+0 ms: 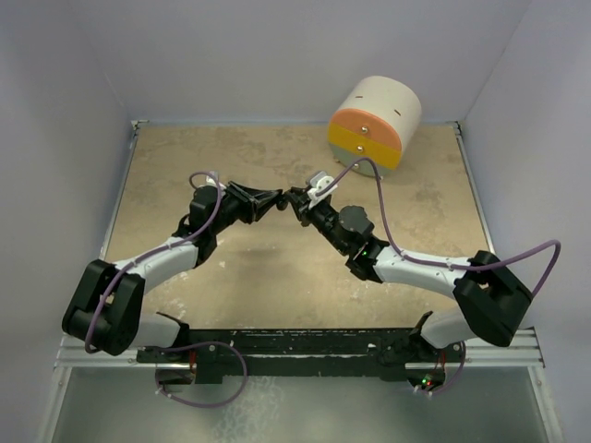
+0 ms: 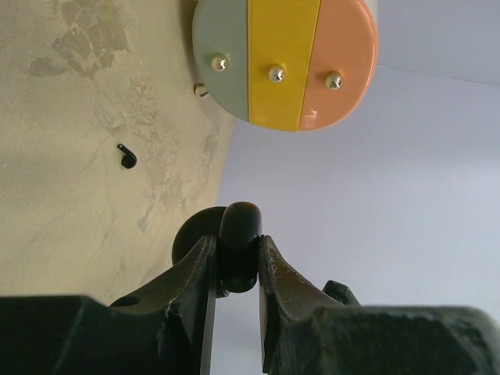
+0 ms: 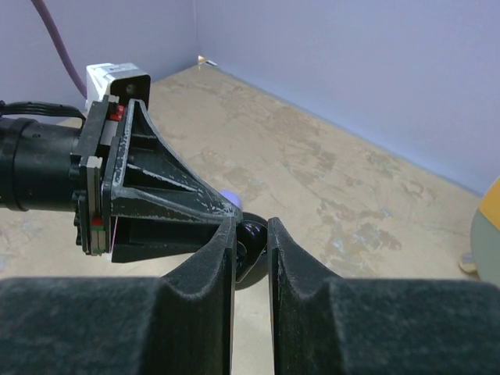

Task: Insert the wireless bluetooth earbuds into the charging case
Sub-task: Place the earbud in the charging case.

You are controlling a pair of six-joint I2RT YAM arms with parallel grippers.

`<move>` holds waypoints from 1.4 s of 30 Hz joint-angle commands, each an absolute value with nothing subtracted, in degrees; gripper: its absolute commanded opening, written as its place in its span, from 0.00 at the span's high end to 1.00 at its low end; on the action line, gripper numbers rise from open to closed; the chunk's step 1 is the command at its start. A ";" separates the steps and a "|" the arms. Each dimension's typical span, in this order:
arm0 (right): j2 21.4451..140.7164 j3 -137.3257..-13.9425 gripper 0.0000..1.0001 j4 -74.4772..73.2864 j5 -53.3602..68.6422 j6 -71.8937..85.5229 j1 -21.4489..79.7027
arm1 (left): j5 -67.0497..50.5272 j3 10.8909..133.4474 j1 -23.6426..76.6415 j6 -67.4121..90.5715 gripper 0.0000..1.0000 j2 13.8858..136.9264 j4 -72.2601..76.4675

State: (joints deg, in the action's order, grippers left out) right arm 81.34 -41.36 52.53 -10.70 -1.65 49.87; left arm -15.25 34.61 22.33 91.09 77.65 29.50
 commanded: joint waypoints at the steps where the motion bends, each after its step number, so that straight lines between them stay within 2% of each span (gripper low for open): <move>1: 79.92 -41.65 1.00 57.69 -9.20 -4.08 50.19 | -16.45 34.56 22.90 91.76 1.00 75.48 32.26; 42: 82.54 -38.23 1.00 62.12 -5.99 -7.38 50.19 | -21.09 38.66 24.28 90.35 1.00 73.36 28.77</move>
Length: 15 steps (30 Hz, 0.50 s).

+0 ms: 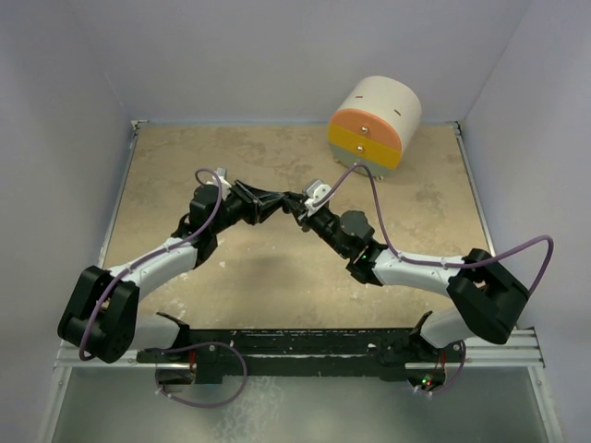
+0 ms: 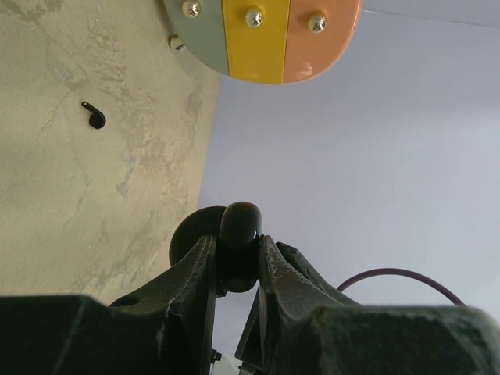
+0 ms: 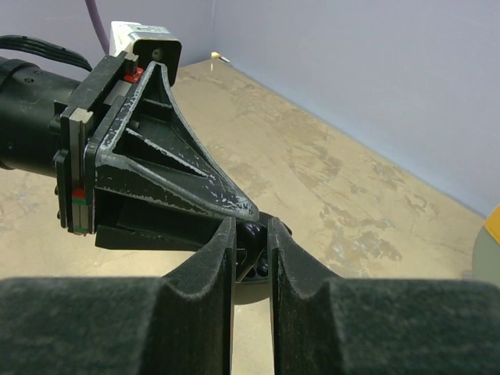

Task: Insert the wireless bluetooth earbuds into the charging case
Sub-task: Place the earbud in the charging case.

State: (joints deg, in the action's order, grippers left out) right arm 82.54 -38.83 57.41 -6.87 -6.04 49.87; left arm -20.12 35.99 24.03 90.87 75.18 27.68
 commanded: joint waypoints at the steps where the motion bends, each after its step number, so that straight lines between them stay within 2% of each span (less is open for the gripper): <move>1: 82.53 -38.08 1.00 62.32 -5.91 -7.42 50.19 | -21.17 38.67 24.33 90.36 1.00 73.33 28.77; 15: 82.22 -37.71 1.00 63.96 -5.72 -8.25 50.19 | -21.71 38.84 24.60 90.09 1.00 73.36 28.37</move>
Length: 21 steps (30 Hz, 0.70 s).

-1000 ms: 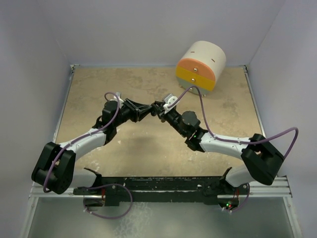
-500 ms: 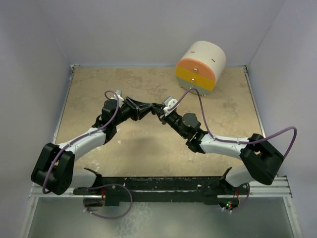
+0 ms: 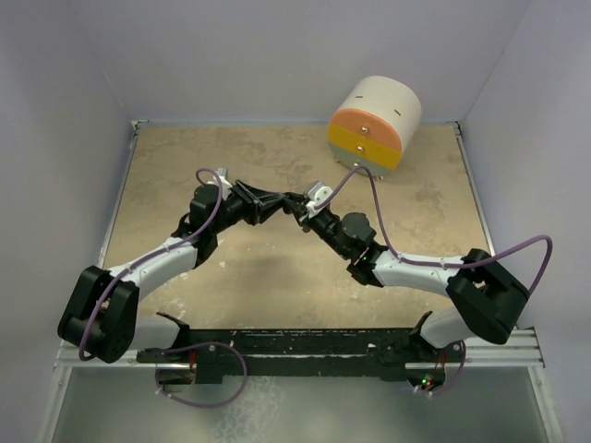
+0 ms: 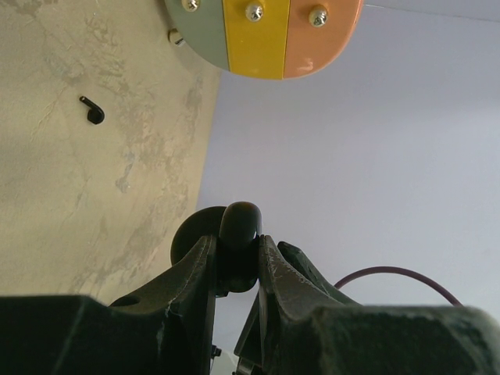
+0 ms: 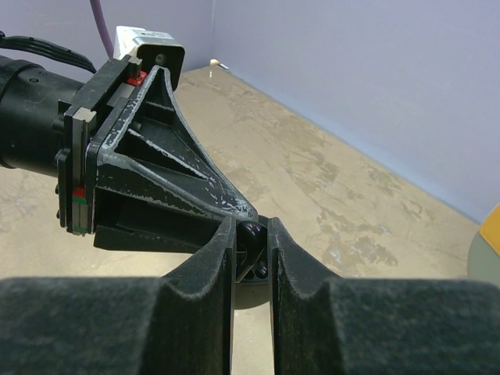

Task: Insert the wireless bluetooth earbuds into the charging case
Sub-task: Place the earbud in the charging case.

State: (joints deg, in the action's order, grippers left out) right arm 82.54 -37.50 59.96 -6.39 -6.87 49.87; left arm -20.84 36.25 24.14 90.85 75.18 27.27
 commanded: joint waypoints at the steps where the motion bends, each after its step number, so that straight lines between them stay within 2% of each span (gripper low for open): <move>1: 82.33 -37.71 1.00 63.94 -5.71 -8.34 50.19 | -21.75 38.89 24.61 90.17 1.00 73.32 28.46; 21: 83.85 -36.90 1.00 65.04 -4.58 -8.84 50.19 | -21.69 39.81 24.86 90.53 1.00 72.92 28.33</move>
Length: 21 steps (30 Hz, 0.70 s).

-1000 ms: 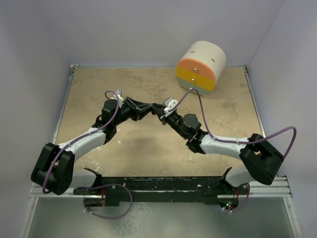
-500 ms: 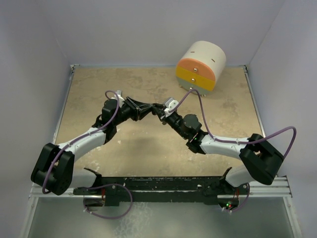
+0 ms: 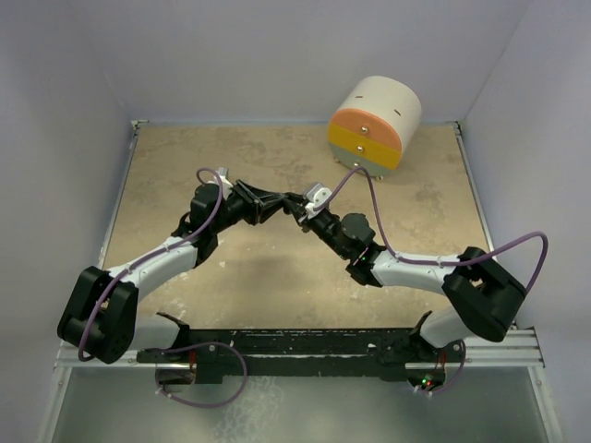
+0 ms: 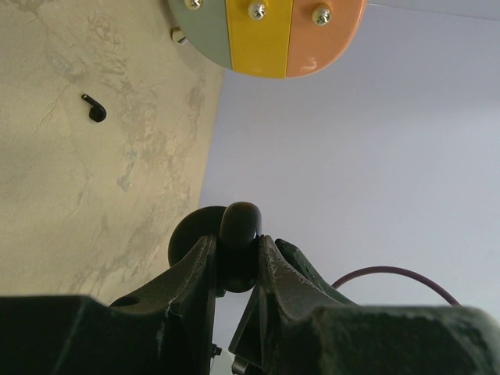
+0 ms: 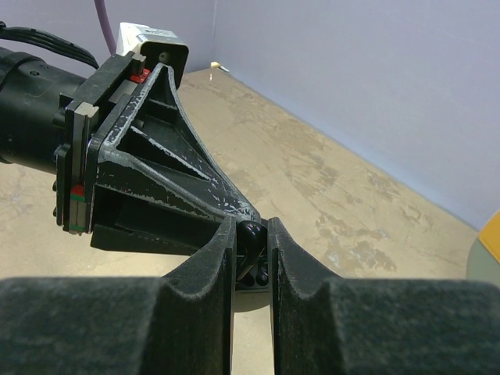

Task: Insert the wireless bluetooth earbuds into the charging case
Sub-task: Place the earbud in the charging case.

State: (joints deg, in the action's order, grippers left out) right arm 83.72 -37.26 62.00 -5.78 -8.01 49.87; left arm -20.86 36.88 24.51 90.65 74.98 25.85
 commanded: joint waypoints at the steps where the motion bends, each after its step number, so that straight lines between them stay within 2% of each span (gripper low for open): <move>1: 83.79 -36.90 1.00 64.95 -4.57 -8.83 50.19 | -21.70 39.88 24.79 90.64 1.00 72.87 28.32; 21: 83.28 -35.50 1.00 65.90 -6.00 -9.75 50.19 | -22.37 40.33 24.96 91.51 1.00 72.83 29.02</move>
